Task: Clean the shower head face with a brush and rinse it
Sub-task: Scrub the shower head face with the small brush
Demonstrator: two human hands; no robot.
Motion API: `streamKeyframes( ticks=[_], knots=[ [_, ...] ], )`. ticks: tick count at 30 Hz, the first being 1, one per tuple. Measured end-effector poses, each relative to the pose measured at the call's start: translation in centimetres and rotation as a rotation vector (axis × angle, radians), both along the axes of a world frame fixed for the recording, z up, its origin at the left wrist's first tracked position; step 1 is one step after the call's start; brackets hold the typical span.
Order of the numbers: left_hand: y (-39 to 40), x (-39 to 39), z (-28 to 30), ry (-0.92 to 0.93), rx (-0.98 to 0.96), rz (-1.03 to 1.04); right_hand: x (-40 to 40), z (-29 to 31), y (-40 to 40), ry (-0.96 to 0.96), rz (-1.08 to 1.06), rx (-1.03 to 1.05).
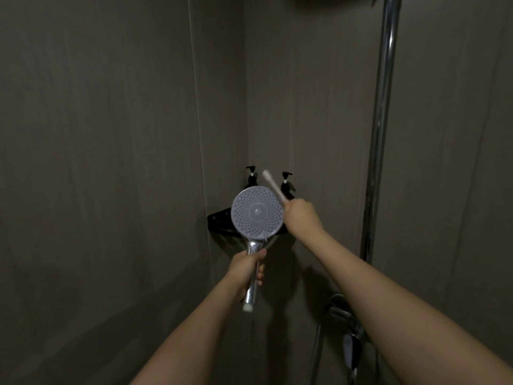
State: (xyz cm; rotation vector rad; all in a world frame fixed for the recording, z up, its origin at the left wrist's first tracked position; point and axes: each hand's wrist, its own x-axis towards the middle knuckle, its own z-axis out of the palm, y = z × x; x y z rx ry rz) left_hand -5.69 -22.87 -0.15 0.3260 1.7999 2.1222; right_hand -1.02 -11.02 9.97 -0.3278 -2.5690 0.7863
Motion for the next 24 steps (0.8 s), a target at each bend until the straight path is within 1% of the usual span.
streamKeyframes(
  ticks=[2, 3, 4, 5, 6, 7, 8, 9, 11, 13, 14, 15, 16, 17, 18, 20, 21, 23, 24],
  knots=[
    [0.0, 0.0, -0.1, 0.001, -0.004, 0.006, -0.4, -0.8, -0.9, -0.189, 0.098, 0.011],
    [0.0, 0.1, -0.2, 0.002, -0.007, 0.009, -0.2, -1.1, -1.2, -0.217, 0.145, 0.059],
    [-0.1, 0.1, -0.2, 0.003, -0.013, 0.014, -0.2, -1.0, -1.3, -0.232, 0.139, 0.097],
    [-0.1, 0.2, -0.3, 0.003, -0.02, 0.017, -0.2, -0.7, -1.4, -0.168, 0.1, 0.108],
    [-0.2, 0.3, -0.4, 0.002, -0.024, 0.017, 0.0, -0.1, -1.3, -0.126, 0.051, 0.055],
    [-0.2, 0.3, -0.4, 0.003, -0.027, 0.014, 0.2, 0.2, -1.2, -0.049, 0.006, 0.059],
    [-0.2, 0.4, -0.4, 0.004, -0.029, 0.01, 0.5, 0.4, -1.3, -0.02, -0.038, 0.045],
    [-0.2, 0.5, -0.4, 0.005, -0.03, 0.008, 0.2, 0.4, -1.2, -0.049, -0.033, 0.076],
    [-0.1, 0.6, -0.3, 0.009, -0.031, 0.004, 0.2, 0.1, -2.2, -0.166, 0.04, 0.047],
    [-0.1, 0.7, -0.3, 0.008, -0.032, 0.002, 0.3, -0.1, -2.5, -0.217, 0.117, 0.099],
    [-0.2, 0.8, -0.2, 0.01, -0.035, 0.002, 0.1, 0.1, -2.3, -0.168, 0.098, 0.077],
    [-0.2, 0.8, -0.2, 0.012, -0.038, -0.001, 0.1, 0.4, -2.1, -0.12, 0.054, 0.113],
    [-0.2, 0.8, -0.2, 0.017, -0.044, -0.003, 0.5, 0.6, -2.1, -0.093, -0.003, 0.077],
    [-0.3, 0.8, -0.2, 0.024, -0.052, -0.005, 0.4, 0.5, -2.2, -0.115, -0.016, 0.088],
    [-0.3, 0.9, -0.2, 0.032, -0.06, -0.007, 0.2, 0.2, -2.5, -0.133, 0.036, 0.048],
    [-0.2, 1.0, -0.2, 0.046, -0.067, -0.014, 1.1, -0.3, -3.4, -0.177, 0.111, 0.069],
    [-0.2, 1.0, -0.2, 0.048, -0.063, -0.018, 0.8, -0.5, -3.2, -0.156, 0.128, 0.091],
    [-0.1, 1.0, -0.2, 0.046, -0.056, -0.019, 0.3, -0.2, -2.5, -0.092, 0.038, 0.087],
    [-0.1, 1.0, -0.1, 0.045, -0.054, -0.017, 0.6, 0.0, -2.4, -0.089, -0.009, 0.044]
  ],
)
